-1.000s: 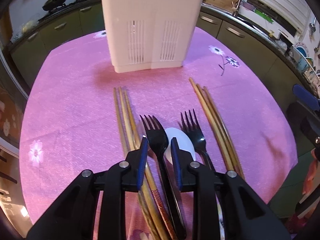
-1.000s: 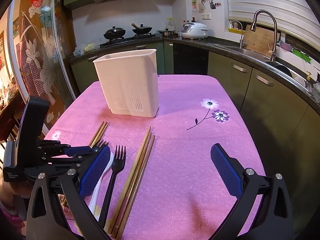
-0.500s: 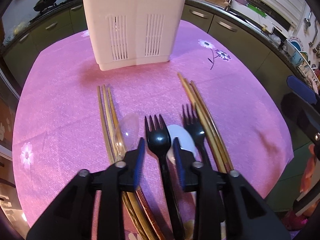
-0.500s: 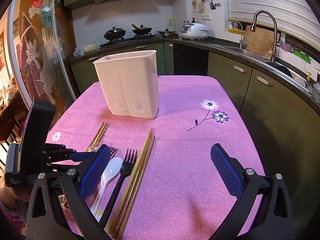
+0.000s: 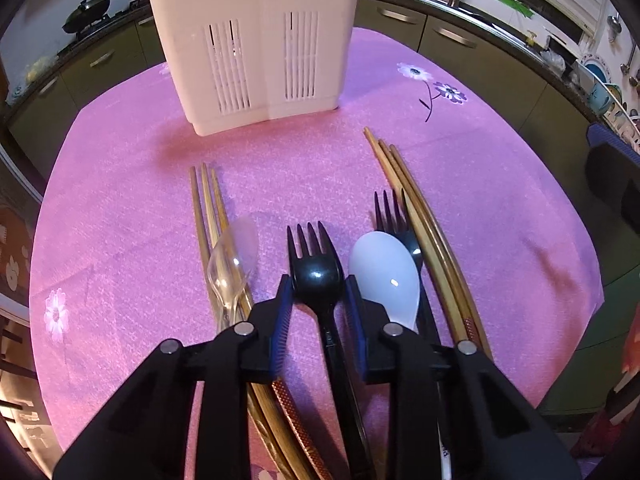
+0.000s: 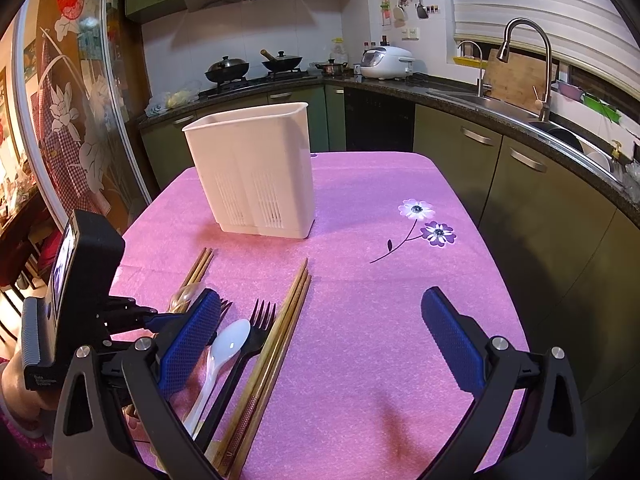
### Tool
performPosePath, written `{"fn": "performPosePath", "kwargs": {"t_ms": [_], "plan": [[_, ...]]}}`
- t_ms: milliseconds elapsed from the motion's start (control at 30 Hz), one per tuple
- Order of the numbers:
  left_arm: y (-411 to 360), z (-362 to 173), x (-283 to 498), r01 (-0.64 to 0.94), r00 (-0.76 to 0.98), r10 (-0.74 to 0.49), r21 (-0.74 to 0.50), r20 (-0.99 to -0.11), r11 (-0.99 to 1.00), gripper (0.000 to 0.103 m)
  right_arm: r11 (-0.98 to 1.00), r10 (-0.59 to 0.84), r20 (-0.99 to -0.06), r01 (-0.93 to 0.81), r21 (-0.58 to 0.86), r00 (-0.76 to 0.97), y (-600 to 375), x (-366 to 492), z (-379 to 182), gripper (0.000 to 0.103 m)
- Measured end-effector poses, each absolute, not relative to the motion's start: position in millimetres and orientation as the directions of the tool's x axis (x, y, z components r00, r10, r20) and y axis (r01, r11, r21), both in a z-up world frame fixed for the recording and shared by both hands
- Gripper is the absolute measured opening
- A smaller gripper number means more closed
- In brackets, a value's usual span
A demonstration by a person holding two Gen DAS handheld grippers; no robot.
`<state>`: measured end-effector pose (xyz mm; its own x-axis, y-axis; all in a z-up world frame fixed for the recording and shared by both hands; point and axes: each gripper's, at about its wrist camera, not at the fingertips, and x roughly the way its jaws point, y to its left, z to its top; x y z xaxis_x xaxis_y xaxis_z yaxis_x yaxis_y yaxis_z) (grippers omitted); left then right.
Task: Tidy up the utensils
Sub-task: 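Close the left tool on the black plastic fork and lift it, then reach the right tool to the white plastic spoon and grasp it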
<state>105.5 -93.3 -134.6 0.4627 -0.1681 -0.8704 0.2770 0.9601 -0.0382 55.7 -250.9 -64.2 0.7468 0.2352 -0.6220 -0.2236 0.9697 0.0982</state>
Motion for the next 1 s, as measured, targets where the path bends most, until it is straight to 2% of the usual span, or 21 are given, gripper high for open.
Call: {"fn": "performPosePath", "kwargs": {"t_ms": [233, 400, 467, 700, 867, 1000], "plan": [[-85, -116, 94, 0.286, 0.523, -0.191, -0.040, -0.830, 0.957, 0.025, 0.966, 0.240, -0.660, -0.244, 0.088, 0.712, -245, 60, -71, 0.099], [-74, -106, 88, 0.268, 0.556, -0.178, -0.028, -0.812, 0.963, 0.025, 0.947, 0.246, -0.684, -0.320, 0.019, 0.687, -230, 54, -82, 0.099], [-67, -104, 86, 0.262, 0.565, -0.180, -0.032, -0.806, 0.965, 0.025, 0.939, 0.211, -0.700, -0.341, -0.049, 0.682, -219, 51, -90, 0.094], [-58, -100, 81, 0.269, 0.579, -0.201, -0.048, -0.790, 0.962, 0.025, 0.917, 0.018, -0.741, -0.306, -0.255, 0.671, -186, 68, -119, 0.094], [-54, -98, 78, 0.268, 0.586, -0.211, -0.058, -0.782, 0.962, 0.025, 0.902, -0.017, -0.763, -0.319, -0.290, 0.646, -172, 82, -135, 0.095], [-49, -98, 78, 0.263, 0.588, -0.213, -0.065, -0.780, 0.963, 0.025, 0.885, 0.028, -0.758, -0.368, -0.284, 0.652, -153, 83, -134, 0.095]]}}
